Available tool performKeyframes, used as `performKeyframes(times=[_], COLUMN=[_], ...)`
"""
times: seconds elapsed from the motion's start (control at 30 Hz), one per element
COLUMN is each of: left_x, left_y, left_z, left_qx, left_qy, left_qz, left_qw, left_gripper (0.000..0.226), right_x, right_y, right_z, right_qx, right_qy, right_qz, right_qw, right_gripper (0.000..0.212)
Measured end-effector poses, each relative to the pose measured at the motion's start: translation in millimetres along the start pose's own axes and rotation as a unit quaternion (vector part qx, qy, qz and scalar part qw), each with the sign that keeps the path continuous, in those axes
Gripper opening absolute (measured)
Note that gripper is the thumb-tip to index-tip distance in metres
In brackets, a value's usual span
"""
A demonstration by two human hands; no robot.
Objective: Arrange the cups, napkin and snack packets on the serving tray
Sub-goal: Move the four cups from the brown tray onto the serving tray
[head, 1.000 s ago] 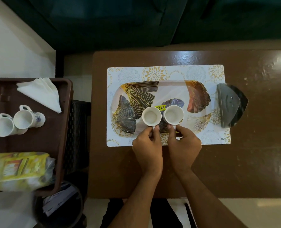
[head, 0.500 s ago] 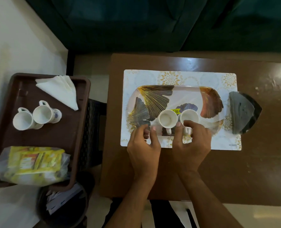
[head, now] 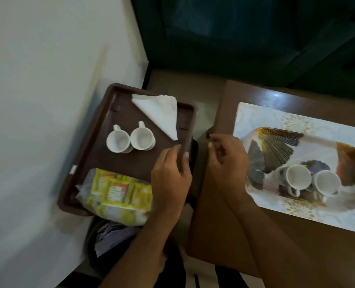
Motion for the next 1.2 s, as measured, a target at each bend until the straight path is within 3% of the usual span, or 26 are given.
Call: performKeyframes(times=[0.4, 0.47, 0.6, 0.73, 0.9, 1.0, 1.2], left_x=[80, 92, 110, 123, 122, 120, 107], left_y=[74, 80, 87, 83, 77, 76, 81], left_z=[-103, -112, -130, -146, -160, -165, -170], left_qx=[0.028, 0.04, 0.067, 0.074, 0.075, 0.067, 0.061], left_qy=[0.003, -0.007, -0.023, -0.017, 0.012, 0.013, 0.016], left_qz=[0.029, 0.018, -0.035, -0.104, -0.153, -0.135, -0.081], left_qw=[0.999, 0.999, 0.997, 0.992, 0.985, 0.989, 0.995], left_gripper=[0.025, 0.027, 0.034, 0.032, 0.034, 0.033, 0.03], right_x=[34, 41, 54, 62, 61, 60, 46], right_y=[-120, -133, -150, -155, -151, -145, -132], right_z=[-96, -100, -100, -105, -105, -102, -93], right_qx=[-0.024, -0.071, -0.176, -0.21, -0.197, -0.174, -0.155], right_qy=[0.087, 0.114, 0.164, 0.202, 0.205, 0.191, 0.138], right_qz=[-0.1, -0.144, -0.232, -0.275, -0.265, -0.241, -0.186], right_qw=[0.991, 0.98, 0.943, 0.916, 0.921, 0.936, 0.96], right_gripper=[0.03, 0.03, 0.062, 0.06, 0.038, 0.025, 0.023])
Point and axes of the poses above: each hand's wrist, its own x-axis towards the middle knuckle, its own y-axis out of the back of the hand, z = x × y, the point moved 4 cm from there along x, towards the middle knuckle, and after that the axes turned 7 degrees about -y, right-handed, at the moved point
